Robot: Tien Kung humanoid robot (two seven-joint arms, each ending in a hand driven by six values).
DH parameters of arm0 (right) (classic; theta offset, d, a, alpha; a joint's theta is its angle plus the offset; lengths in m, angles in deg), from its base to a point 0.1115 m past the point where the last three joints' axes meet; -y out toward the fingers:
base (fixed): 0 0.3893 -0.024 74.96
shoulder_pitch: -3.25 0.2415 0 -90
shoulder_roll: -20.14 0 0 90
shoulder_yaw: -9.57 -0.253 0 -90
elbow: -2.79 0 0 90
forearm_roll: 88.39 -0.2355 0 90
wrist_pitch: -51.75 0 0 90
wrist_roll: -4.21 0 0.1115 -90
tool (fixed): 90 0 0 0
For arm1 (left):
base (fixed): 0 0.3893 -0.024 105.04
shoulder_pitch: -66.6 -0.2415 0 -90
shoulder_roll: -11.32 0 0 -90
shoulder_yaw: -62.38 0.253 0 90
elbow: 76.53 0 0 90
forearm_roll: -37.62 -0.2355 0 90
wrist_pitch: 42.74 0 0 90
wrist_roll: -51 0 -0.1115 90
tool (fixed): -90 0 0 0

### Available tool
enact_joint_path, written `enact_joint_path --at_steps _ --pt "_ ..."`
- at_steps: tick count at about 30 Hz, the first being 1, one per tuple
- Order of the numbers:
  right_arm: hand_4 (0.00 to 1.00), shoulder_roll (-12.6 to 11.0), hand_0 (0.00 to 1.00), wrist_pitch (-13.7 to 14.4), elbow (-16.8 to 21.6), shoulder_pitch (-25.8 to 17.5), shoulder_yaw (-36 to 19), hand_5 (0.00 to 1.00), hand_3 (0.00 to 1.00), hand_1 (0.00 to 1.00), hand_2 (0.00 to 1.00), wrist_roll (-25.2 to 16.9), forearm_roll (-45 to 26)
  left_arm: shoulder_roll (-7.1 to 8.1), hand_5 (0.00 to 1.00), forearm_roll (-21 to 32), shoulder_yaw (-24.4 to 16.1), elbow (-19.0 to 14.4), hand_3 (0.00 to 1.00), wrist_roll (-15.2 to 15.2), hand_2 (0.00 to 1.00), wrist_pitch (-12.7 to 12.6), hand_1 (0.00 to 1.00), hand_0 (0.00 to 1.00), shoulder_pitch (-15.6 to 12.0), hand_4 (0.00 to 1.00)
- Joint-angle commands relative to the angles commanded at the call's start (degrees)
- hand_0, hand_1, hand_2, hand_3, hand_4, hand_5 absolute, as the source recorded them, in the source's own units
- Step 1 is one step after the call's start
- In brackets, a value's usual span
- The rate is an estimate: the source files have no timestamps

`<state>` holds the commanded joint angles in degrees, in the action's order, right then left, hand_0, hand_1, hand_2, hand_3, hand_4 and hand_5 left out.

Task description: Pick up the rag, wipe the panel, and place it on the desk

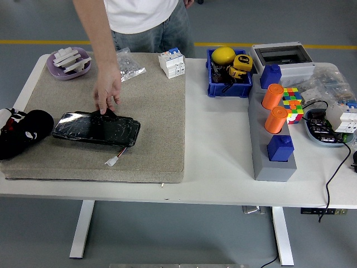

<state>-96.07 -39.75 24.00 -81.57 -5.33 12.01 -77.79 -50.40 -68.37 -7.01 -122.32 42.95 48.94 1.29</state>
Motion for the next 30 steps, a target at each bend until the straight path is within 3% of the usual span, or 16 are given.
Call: enact_joint_path --at_steps 1,2,7,8,13,14,19,20,23,25,26,30 --pt "0.998 -0.02 0.77 0.02 0.0 0.0 -0.09 0.629 0.73 0.648 0.689 -0.01 0.07 0.02 0.119 -0.06 0.23 0.15 0.625 -0.1 0.784 0.0 0.762 0.605 0.06 0.773" --pt "0.998 -0.02 0.77 0.06 -0.01 -0.03 -0.21 0.629 0.73 0.647 0.689 -0.03 0.1 0.03 0.019 -0.12 0.48 0.29 0.583 -0.2 0.672 -0.06 0.677 0.45 0.1 0.563" --pt "0.998 0.0 0.77 0.11 0.01 -0.13 -0.57 0.629 0.73 0.647 0.689 -0.07 0.33 -0.06 0.019 -0.49 1.29 1.13 0.583 -0.64 0.672 -0.43 0.677 0.45 0.45 0.563" --pt "0.998 0.02 0.77 0.13 0.01 -0.13 -0.7 0.63 0.73 0.648 0.689 -0.09 0.34 -0.08 0.002 -0.43 1.46 1.29 0.556 -0.68 0.626 -0.46 0.587 0.339 0.54 0.097" --pt "0.998 0.12 0.77 0.18 0.0 -0.14 -1.03 0.63 0.73 0.648 0.689 -0.13 0.42 -0.18 0.002 -0.38 1.94 1.18 0.556 -0.46 0.626 -1.52 0.587 0.339 0.75 0.097" --pt "0.998 0.14 0.77 0.17 0.01 -0.15 -1.15 0.63 0.73 0.649 0.689 -0.14 0.43 -0.23 0.002 -0.39 2.08 1.26 0.5 -0.34 0.577 -1.89 0.476 0.284 0.8 0.002" --pt "0.998 0.15 0.77 0.21 -0.02 -0.19 -1.45 0.63 0.73 0.649 0.689 -0.19 0.38 -0.39 0.002 -0.48 2.54 1.71 0.5 -0.17 0.577 -2.9 0.476 0.284 0.69 0.002" --pt "0.998 0.14 0.769 0.22 -0.02 -0.2 -1.48 0.63 0.73 0.649 0.689 -0.2 0.39 -0.43 0.002 -0.48 2.58 1.72 0.459 -0.15 0.547 -3.07 0.413 0.271 0.6 0.002" --pt "0.998 0.15 0.769 0.2 -0.05 -0.24 -1.47 0.63 0.73 0.649 0.689 -0.19 0.35 -0.56 0.002 -0.59 2.44 1.51 0.459 -0.16 0.547 -3.51 0.413 0.271 0.3 0.002" --pt "0.998 0.19 0.769 0.18 -0.06 -0.25 -1.42 0.63 0.73 0.649 0.689 -0.18 0.31 -0.68 0.002 -0.98 1.76 0.8 0.459 -0.37 0.547 -3.68 0.413 0.271 -0.1 0.002" --pt "0.998 0.21 0.77 0.18 -0.06 -0.25 -1.42 0.63 0.73 0.649 0.689 -0.18 0.31 -0.73 0.002 -1.25 1.38 0.42 0.421 -0.46 0.528 -3.75 0.341 0.277 -0.28 0.002" --pt "0.998 0.31 0.77 0.17 -0.07 -0.24 -1.35 0.63 0.73 0.649 0.689 -0.19 0.26 -1.01 0.002 -4.13 -2.34 -3.06 0.421 -1.54 0.528 -3.81 0.341 0.277 -1.67 0.002"
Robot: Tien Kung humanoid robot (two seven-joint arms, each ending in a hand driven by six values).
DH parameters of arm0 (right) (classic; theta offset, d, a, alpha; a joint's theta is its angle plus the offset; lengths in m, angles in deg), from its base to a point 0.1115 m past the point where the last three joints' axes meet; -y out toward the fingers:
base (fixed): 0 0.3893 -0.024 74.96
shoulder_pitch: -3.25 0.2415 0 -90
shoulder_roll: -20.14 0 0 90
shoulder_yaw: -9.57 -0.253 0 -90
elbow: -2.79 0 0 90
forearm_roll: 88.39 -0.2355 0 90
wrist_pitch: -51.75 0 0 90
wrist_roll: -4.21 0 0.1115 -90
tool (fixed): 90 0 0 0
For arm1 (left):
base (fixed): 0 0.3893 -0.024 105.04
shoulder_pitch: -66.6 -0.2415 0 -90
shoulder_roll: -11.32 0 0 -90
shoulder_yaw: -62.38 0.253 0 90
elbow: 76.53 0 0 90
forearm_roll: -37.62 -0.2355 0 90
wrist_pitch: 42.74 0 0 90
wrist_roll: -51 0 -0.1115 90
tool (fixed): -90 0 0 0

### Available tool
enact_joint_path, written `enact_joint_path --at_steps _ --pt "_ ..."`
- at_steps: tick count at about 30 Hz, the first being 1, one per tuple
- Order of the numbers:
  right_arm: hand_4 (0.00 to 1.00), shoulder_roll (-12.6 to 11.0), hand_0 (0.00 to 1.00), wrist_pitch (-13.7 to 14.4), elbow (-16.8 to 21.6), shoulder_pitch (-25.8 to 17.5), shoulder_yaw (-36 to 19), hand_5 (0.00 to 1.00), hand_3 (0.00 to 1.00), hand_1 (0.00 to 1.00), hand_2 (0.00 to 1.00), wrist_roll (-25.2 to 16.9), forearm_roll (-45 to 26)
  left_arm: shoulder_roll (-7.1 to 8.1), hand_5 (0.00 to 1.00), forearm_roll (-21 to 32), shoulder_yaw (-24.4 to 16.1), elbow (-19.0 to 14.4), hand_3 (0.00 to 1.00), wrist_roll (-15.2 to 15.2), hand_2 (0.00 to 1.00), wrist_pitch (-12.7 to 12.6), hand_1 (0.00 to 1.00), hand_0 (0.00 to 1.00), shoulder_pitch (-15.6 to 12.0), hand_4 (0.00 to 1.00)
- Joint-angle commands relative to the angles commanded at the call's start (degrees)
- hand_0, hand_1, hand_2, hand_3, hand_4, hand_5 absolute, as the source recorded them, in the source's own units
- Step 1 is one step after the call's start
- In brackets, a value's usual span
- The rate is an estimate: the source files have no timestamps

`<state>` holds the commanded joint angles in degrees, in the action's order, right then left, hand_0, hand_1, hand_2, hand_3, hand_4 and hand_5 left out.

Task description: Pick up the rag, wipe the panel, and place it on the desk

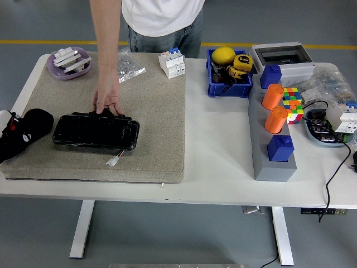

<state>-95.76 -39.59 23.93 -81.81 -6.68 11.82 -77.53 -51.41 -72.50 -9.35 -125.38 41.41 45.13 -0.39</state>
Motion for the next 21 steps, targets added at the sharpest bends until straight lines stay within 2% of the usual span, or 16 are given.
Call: enact_joint_path --at_steps 3,7,8,13,16,21 --pt "0.998 0.01 0.769 0.0 -0.03 -0.02 -0.01 0.629 0.73 0.649 0.689 0.01 -0.06 0.02 0.002 -2.19 -2.9 -3.37 0.419 -0.82 0.524 0.07 0.283 0.278 -1.14 0.002" --pt "0.998 -0.05 0.769 -0.04 -0.1 -0.14 -0.05 0.629 0.73 0.649 0.689 0.03 -0.19 0.31 0.002 -3.99 -6.14 -10.38 0.419 -2.73 0.524 0.62 0.283 0.278 -3.67 0.002" --pt "0.998 -0.06 0.769 -0.05 -0.13 -0.17 -0.03 0.63 0.73 0.649 0.689 0.04 -0.21 0.27 0.002 -4.09 -6.55 -12.1 0.42 -3.18 0.527 0.77 0.243 0.268 -4.2 0.002" --pt "0.998 0.08 0.769 -0.12 -0.26 -0.53 -0.05 0.63 0.73 0.649 0.689 0.01 -0.5 -1.23 0.002 -4.99 -6.88 -20.11 0.42 -5.9 0.527 1.53 0.243 0.268 -6.97 0.002" --pt "0.998 0.22 0.769 -0.16 -0.28 -0.6 -0.03 0.631 0.73 0.649 0.689 0.0 -0.53 -2.22 0.002 -4.7 -5.31 -22.08 0.421 -6.53 0.529 1.65 0.235 0.256 -7.12 0.002" --pt "0.998 0.14 0.769 -0.07 -0.26 -0.31 -0.16 0.631 0.73 0.649 0.689 -0.03 -0.41 -3.38 0.002 -3.87 -3.42 -21.29 0.422 -6.62 0.529 1.24 0.229 0.256 -6.08 0.002"
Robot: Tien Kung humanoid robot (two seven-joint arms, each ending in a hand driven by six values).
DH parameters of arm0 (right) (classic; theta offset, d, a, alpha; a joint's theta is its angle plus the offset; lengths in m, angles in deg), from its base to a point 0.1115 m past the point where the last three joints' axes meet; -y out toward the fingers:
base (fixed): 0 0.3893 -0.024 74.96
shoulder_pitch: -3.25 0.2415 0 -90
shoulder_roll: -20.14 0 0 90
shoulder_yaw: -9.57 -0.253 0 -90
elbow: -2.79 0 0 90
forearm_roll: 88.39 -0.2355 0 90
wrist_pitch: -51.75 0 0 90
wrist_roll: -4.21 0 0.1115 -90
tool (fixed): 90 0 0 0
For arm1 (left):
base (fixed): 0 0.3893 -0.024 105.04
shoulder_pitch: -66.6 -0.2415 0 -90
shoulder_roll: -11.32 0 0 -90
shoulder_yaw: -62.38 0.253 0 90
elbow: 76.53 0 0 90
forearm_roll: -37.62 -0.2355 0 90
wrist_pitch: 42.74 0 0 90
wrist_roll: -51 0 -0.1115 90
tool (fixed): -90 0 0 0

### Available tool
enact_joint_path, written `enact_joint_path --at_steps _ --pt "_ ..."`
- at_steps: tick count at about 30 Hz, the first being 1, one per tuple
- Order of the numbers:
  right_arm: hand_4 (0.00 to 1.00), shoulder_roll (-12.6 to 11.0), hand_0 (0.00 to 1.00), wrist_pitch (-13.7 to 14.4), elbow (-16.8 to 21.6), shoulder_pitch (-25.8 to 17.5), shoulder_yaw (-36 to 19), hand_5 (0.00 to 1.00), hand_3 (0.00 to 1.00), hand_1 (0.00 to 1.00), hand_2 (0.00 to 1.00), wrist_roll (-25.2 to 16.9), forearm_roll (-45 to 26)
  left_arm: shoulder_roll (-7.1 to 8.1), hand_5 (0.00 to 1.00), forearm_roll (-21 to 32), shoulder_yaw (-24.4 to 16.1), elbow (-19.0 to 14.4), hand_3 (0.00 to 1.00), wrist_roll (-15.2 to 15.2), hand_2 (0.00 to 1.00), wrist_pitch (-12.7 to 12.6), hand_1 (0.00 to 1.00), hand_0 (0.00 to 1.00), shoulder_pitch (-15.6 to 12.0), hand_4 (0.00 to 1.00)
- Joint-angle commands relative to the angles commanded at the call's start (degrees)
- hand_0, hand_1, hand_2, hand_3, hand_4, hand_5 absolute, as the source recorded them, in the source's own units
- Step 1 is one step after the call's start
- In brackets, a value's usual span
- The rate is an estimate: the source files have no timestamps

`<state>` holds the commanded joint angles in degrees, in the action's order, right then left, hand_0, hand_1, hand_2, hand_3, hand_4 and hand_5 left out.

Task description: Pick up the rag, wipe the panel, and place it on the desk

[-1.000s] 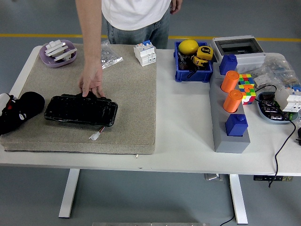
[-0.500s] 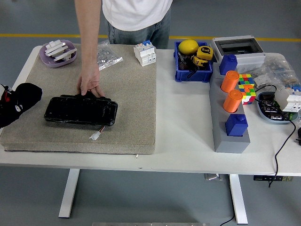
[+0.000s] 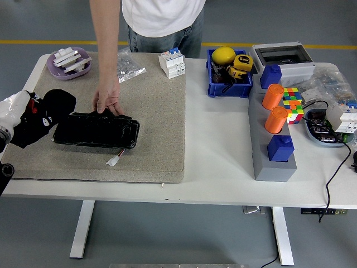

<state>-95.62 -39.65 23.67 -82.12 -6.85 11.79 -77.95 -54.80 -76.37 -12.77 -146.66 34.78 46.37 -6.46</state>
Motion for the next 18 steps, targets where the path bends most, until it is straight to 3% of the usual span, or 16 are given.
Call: enact_joint_path --at_steps 12,18 --pt "0.998 -0.09 0.769 0.01 0.09 -0.04 -0.14 0.632 0.73 0.648 0.688 0.0 0.22 -2.13 0.002 0.81 3.26 3.13 0.424 0.0 0.528 -0.6 0.222 0.247 1.26 0.002" --pt "0.998 -0.17 0.769 0.01 0.11 -0.03 -0.18 0.632 0.73 0.649 0.688 0.02 0.35 -2.78 0.002 1.07 4.5 2.2 0.424 -0.21 0.529 -0.62 0.222 0.246 1.37 0.002"
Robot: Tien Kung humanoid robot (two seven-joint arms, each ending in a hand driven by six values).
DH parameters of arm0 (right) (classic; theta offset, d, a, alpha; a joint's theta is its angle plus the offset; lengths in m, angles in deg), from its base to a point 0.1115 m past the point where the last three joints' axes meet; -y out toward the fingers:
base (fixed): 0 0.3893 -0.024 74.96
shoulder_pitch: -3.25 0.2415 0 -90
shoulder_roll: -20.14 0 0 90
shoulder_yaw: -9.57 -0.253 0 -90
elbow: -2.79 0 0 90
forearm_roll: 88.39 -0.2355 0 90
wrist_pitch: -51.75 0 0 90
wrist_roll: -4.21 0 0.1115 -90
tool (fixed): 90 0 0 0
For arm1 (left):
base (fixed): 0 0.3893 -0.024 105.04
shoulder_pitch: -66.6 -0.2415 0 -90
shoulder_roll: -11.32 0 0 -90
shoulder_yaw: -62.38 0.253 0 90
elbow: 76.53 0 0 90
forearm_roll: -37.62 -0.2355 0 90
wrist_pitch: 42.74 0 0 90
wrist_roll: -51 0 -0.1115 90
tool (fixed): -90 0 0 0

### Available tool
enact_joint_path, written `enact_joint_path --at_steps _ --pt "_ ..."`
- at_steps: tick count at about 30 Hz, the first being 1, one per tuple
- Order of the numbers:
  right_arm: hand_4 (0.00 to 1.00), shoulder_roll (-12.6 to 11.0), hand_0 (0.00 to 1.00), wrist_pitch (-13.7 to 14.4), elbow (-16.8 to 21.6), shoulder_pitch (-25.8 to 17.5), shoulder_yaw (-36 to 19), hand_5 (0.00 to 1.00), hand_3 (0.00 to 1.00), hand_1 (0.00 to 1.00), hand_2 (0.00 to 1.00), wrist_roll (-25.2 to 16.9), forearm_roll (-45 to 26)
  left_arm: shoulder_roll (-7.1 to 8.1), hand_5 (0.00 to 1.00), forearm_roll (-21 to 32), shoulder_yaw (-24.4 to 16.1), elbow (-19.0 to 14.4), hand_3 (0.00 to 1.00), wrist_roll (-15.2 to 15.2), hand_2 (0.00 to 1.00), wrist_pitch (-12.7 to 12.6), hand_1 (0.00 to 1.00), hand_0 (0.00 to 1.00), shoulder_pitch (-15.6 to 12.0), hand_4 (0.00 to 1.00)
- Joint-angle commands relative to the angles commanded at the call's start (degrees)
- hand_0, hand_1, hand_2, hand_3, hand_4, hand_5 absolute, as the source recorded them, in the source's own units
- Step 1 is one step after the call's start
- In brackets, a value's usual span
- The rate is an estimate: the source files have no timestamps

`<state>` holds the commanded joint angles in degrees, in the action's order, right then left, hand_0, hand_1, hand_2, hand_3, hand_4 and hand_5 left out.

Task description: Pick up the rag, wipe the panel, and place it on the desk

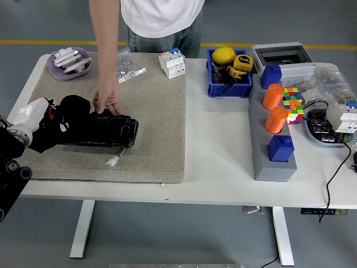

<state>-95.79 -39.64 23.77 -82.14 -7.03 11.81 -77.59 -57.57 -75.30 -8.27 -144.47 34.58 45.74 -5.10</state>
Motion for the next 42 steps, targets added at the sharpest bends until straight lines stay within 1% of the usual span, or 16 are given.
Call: enact_joint_path --at_steps 7,18,27,30,36,39,42 --pt "0.998 -0.11 0.769 0.01 0.04 0.05 -0.12 0.632 0.73 0.649 0.689 0.1 1.0 -0.85 0.002 0.26 1.63 -1.64 0.428 -0.49 0.53 -0.37 0.224 0.248 -0.11 0.002" --pt "0.998 -0.21 0.77 -0.01 0.15 -0.05 -0.45 0.632 0.73 0.649 0.688 0.15 1.81 -3.33 0.002 0.87 7.14 -4.47 0.43 -1.59 0.529 -0.66 0.227 0.248 -0.2 0.002" --pt "0.998 -0.36 0.77 -0.05 0.15 0.16 -0.38 0.632 0.73 0.648 0.688 0.24 1.95 -4.38 0.002 1.3 12.41 -6.02 0.43 -2.2 0.529 -1.57 0.227 0.247 1.41 0.002" --pt "0.998 -0.4 0.771 -0.06 0.14 0.25 -0.33 0.633 0.73 0.649 0.688 0.25 1.93 -4.7 0.002 1.28 14.72 -6.85 0.433 -2.42 0.531 -1.71 0.231 0.247 2.21 0.002" --pt "0.998 -0.47 0.771 -0.11 0.15 0.29 -0.11 0.632 0.731 0.648 0.688 0.3 1.68 -5.35 0.002 1.08 19.71 -6.92 0.431 -3.1 0.529 -1.8 0.23 0.246 3.84 0.002" --pt "0.998 -0.47 0.771 -0.12 0.13 0.26 0.0 0.632 0.731 0.648 0.688 0.32 1.62 -5.68 0.002 1.21 21.12 -6.9 0.431 -3.21 0.529 -1.9 0.23 0.246 4.03 0.002" --pt "0.998 -0.44 0.771 -0.14 0.12 0.2 0.08 0.632 0.73 0.648 0.688 0.34 1.57 -5.85 0.002 1.06 21.53 -6.83 0.43 -3.36 0.528 -1.96 0.23 0.245 4.04 0.002"
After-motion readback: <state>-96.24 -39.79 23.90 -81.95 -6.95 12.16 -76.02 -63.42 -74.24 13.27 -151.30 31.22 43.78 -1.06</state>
